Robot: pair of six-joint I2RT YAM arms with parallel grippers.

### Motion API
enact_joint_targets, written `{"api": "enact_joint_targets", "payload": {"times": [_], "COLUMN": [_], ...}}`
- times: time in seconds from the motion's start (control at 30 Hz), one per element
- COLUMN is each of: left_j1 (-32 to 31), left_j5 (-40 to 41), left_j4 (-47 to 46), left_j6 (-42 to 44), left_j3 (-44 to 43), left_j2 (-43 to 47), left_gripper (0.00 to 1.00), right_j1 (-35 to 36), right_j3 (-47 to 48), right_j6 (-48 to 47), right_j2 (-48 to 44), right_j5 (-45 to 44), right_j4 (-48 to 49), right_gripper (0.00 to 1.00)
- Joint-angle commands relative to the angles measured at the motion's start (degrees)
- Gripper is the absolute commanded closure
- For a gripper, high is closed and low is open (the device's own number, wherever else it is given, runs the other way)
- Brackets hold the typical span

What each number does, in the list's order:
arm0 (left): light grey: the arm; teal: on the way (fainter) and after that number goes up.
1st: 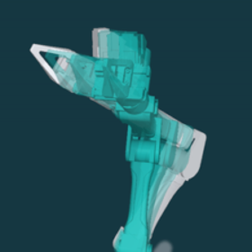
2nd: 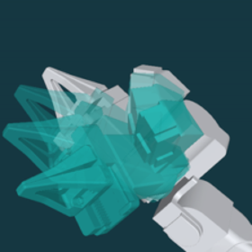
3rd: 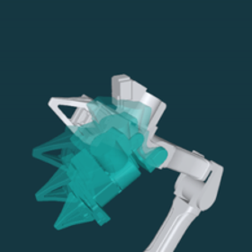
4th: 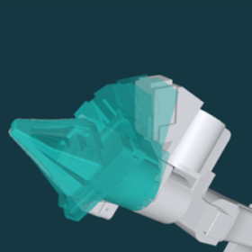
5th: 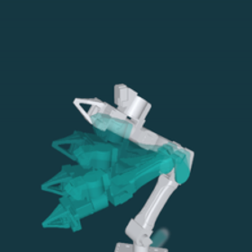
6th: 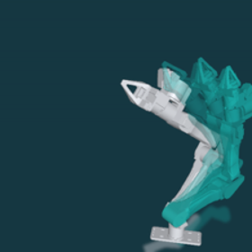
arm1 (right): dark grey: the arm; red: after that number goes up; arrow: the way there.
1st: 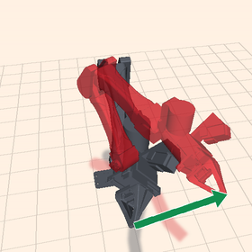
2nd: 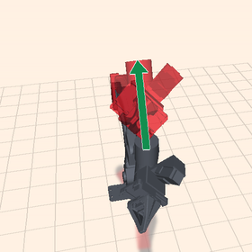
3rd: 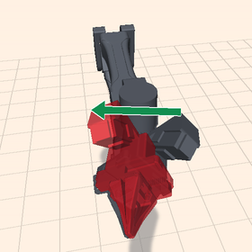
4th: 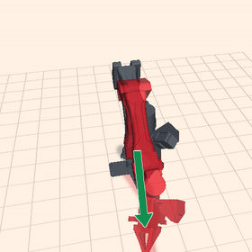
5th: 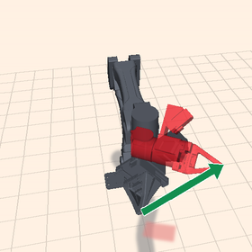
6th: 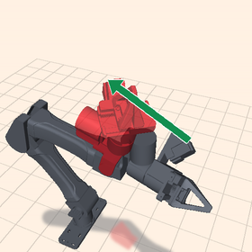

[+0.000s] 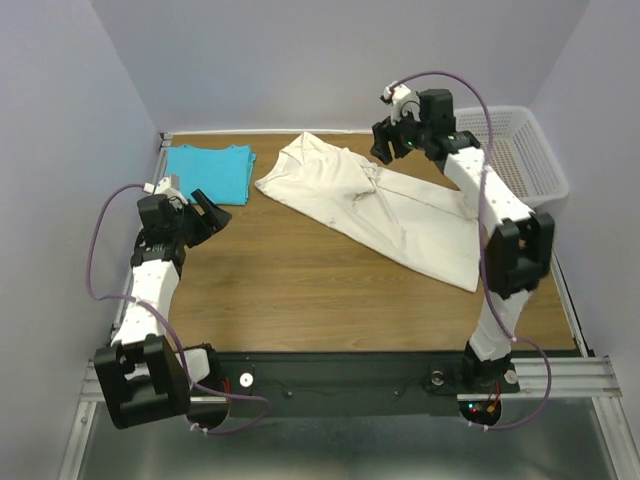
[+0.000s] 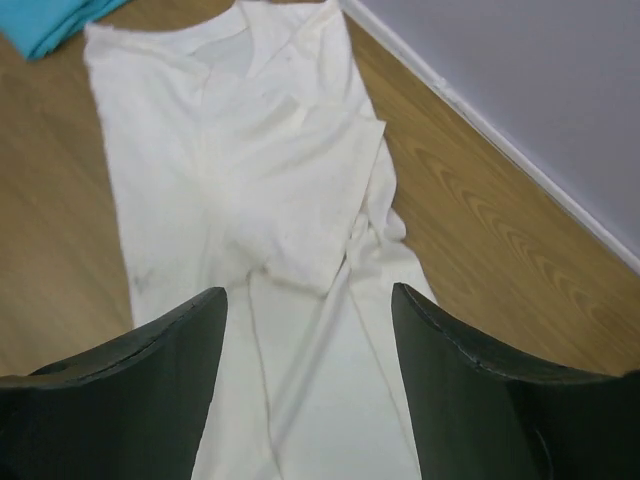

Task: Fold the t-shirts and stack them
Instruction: Fold the tshirt

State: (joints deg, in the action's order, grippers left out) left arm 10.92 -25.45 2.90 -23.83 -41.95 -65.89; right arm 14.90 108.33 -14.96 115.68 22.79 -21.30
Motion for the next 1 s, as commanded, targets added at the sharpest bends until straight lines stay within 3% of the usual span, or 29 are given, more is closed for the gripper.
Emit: {"api": "enact_joint_targets", "payload": {"times": [0.0, 0.13, 0.3, 0.53, 0.97], "left_j1": [-0.11, -0.11, -0.02, -0.02, -0.11], "left_j5": [2.42, 1.81, -1.26, -4.25, -6.28], "left_j4": [-1.84, -1.84, -1.23, 0.09, -1.84], "left_j6": [1.42, 1.25, 1.86, 3.88, 2.92], "left_j3": [-1.47, 1.16, 3.90, 4.95, 6.01], "left_j2": [7.34, 10.95, 14.03, 14.56, 13.77], "left_gripper": [0.19, 0.19, 0.19, 0.19, 0.19], "right_j1": [-0.48, -0.92, -1.45, -1.45, -1.36], "right_j3": [-18.74, -35.09, -49.17, -59.28, -64.48], "right_j6": [-21.23, -30.54, -33.12, -31.10, -28.90], "right_j2": [-16.45, -31.61, -40.87, -42.47, -40.10], "right_j5": [4.29, -2.99, -11.43, -20.21, -27.09], "right_j4": [-10.69, -19.21, -23.34, -23.88, -15.97], "right_gripper": [0.27, 0.27, 0.28, 0.36, 0.38]}}
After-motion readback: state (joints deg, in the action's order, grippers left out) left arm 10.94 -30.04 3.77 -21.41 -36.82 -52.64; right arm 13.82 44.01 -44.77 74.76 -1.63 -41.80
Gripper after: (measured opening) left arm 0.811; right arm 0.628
